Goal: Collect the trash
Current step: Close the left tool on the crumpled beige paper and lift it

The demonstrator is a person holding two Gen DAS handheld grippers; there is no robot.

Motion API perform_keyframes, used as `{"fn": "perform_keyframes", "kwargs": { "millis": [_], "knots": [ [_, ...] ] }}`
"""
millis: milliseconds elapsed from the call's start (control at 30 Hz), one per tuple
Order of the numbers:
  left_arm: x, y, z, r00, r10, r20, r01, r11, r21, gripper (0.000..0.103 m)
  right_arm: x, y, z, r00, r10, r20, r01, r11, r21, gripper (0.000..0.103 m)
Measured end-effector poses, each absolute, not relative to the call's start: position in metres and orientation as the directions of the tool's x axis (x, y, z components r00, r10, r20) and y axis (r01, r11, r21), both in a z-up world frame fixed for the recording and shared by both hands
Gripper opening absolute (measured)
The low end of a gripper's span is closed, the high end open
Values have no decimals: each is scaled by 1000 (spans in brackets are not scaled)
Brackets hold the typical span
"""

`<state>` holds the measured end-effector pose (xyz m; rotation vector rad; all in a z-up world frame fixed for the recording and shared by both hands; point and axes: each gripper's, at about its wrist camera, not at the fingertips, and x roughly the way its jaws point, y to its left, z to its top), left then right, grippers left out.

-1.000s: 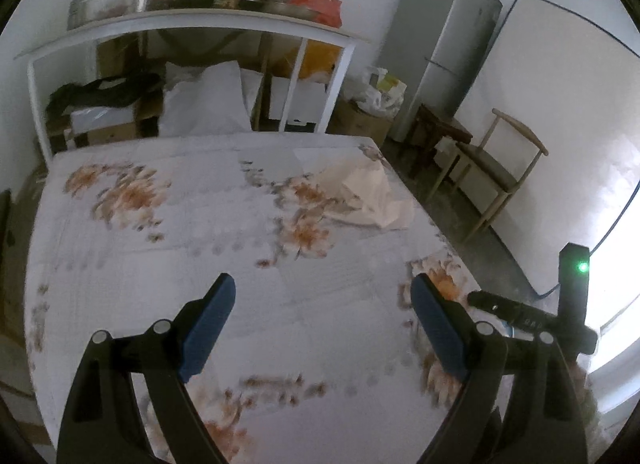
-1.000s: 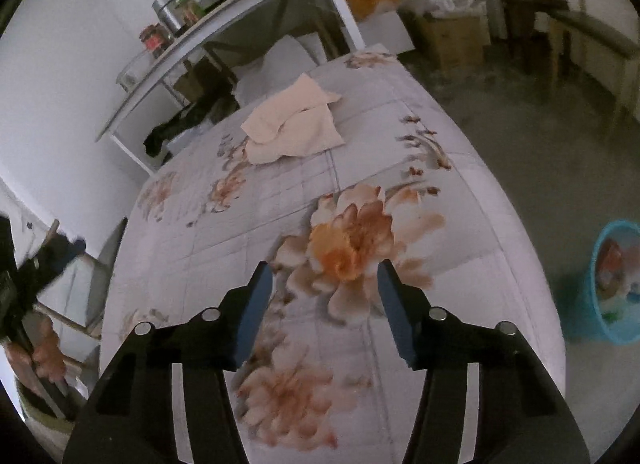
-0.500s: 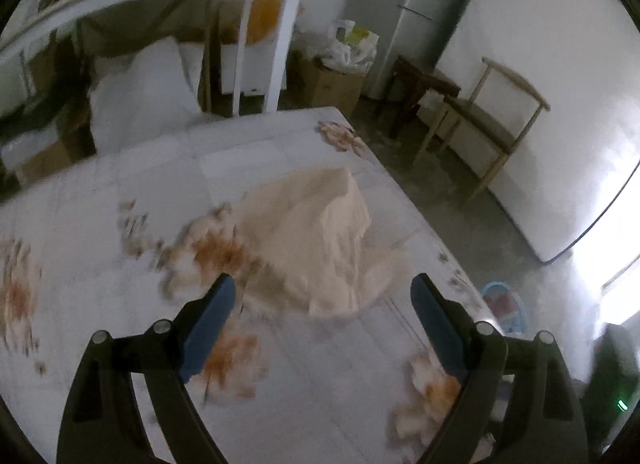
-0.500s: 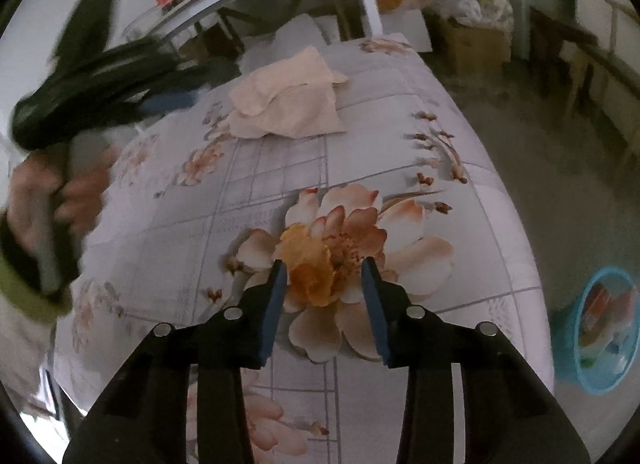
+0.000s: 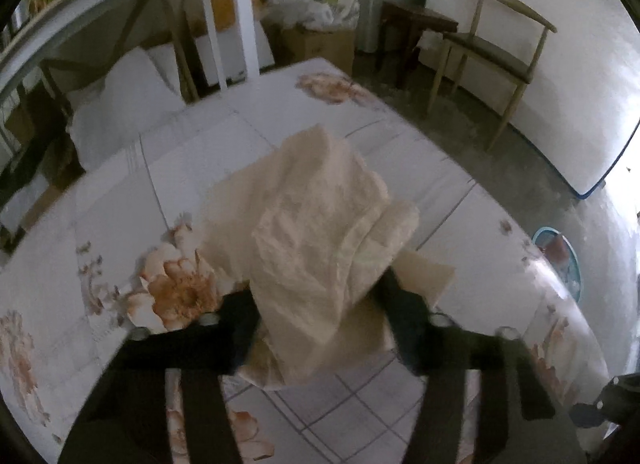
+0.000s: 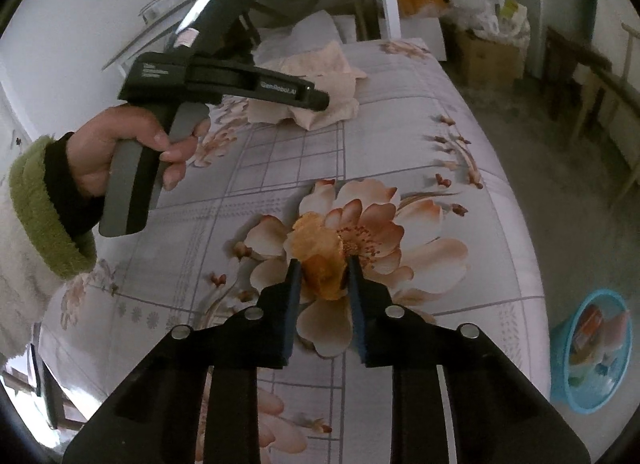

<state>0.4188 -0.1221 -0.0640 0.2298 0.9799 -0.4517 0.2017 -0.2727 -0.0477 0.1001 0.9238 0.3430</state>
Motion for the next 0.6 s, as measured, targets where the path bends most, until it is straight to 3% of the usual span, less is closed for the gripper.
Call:
{"fn": "perform_keyframes", "kwargs": {
  "millis": [200, 267, 600],
  "knots": [
    [422, -112, -63, 493, -266, -828, 440, 898, -26, 15, 200, -274, -48, 551, 337, -763, -237, 940, 244, 12],
    [424, -108, -60, 481, -277, -832, 429, 902, -52, 10, 200, -276, -47, 551, 344, -760, -227, 939, 260, 10],
    [396, -97, -13, 528, -338, -779, 455, 887, -77, 7, 195, -297, -37, 562, 397, -726, -177, 914, 364, 7]
  ]
}}
